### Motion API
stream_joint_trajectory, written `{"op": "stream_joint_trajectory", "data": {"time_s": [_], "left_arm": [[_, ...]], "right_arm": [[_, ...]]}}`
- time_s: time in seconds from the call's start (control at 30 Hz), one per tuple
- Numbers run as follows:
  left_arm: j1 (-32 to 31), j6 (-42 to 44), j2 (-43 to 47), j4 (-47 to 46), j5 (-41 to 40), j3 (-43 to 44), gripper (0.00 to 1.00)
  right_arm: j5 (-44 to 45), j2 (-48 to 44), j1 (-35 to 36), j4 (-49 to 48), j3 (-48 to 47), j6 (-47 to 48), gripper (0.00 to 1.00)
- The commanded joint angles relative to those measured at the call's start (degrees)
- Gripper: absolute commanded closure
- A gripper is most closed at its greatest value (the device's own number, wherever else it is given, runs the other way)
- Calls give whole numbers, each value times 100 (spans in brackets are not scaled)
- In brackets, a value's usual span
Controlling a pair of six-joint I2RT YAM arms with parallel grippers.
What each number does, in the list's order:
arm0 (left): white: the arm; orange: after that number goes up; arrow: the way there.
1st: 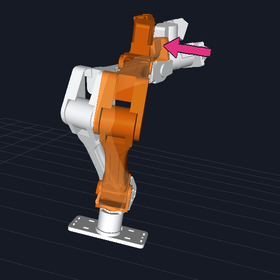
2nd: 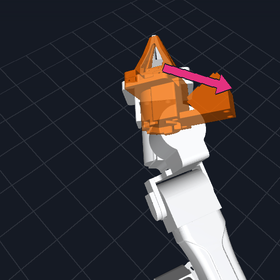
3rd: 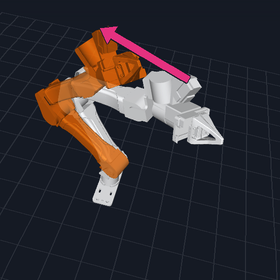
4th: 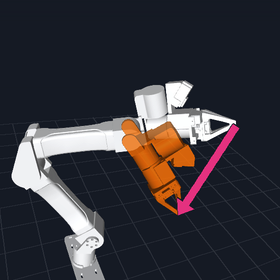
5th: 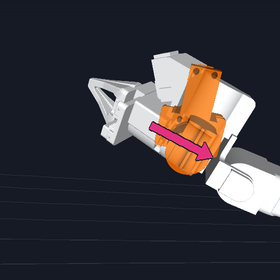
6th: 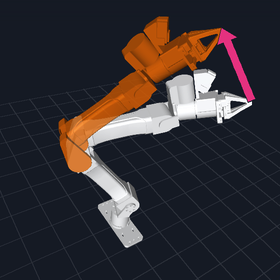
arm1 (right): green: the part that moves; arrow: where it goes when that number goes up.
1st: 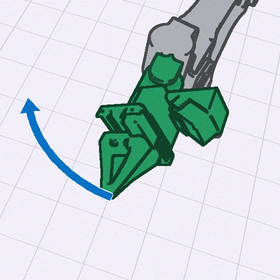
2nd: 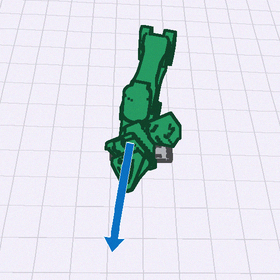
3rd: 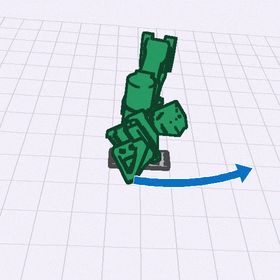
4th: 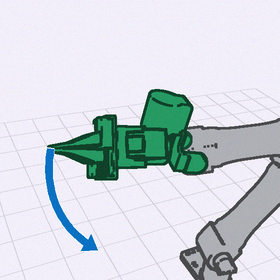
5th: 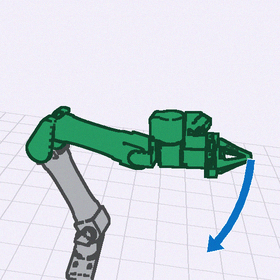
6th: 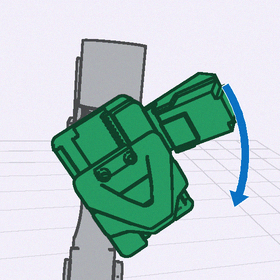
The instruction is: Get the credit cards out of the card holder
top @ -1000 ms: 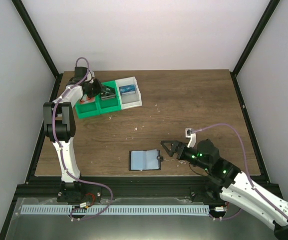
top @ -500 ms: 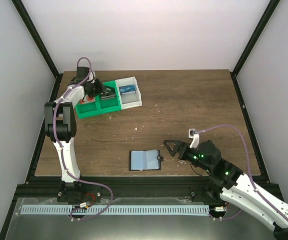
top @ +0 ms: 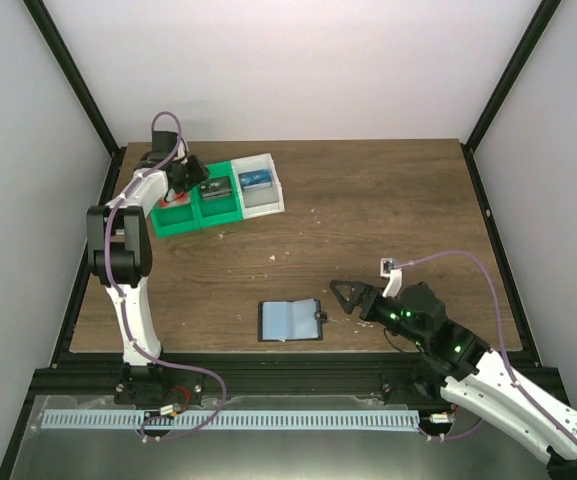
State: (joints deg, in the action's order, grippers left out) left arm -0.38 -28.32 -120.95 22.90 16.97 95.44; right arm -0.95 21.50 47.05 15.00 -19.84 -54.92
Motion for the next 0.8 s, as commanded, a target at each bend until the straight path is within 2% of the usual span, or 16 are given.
{"op": "stream_joint_trajectory", "data": {"time_s": [0.0, 0.13, 0.3, 0.43, 0.5, 0.63, 0.77], "left_arm": [[-23, -12, 242, 147, -214, 143, 59], [-47, -5, 495, 184, -100, 53, 55], [-67, 119, 1054, 310, 393, -280, 34], [-76, 239, 1589, 571, 610, -567, 24], [-76, 187, 1911, 605, 732, -859, 19], [-160, 65, 2635, 457, 1072, -1652, 1], [-383, 99, 3293, 355, 1230, -2364, 0]], "right_arm": [[41, 138, -11, 5, -166, 17, 0], [-76, 275, -11, -53, -123, -179, 0], [-23, 548, -8, 54, -222, 39, 0], [290, 818, -11, 411, -626, 443, 0], [291, 959, -11, 465, -735, 555, 0], [296, 1171, -11, 533, -774, 362, 0], [301, 1357, -11, 646, -806, -78, 0]]}}
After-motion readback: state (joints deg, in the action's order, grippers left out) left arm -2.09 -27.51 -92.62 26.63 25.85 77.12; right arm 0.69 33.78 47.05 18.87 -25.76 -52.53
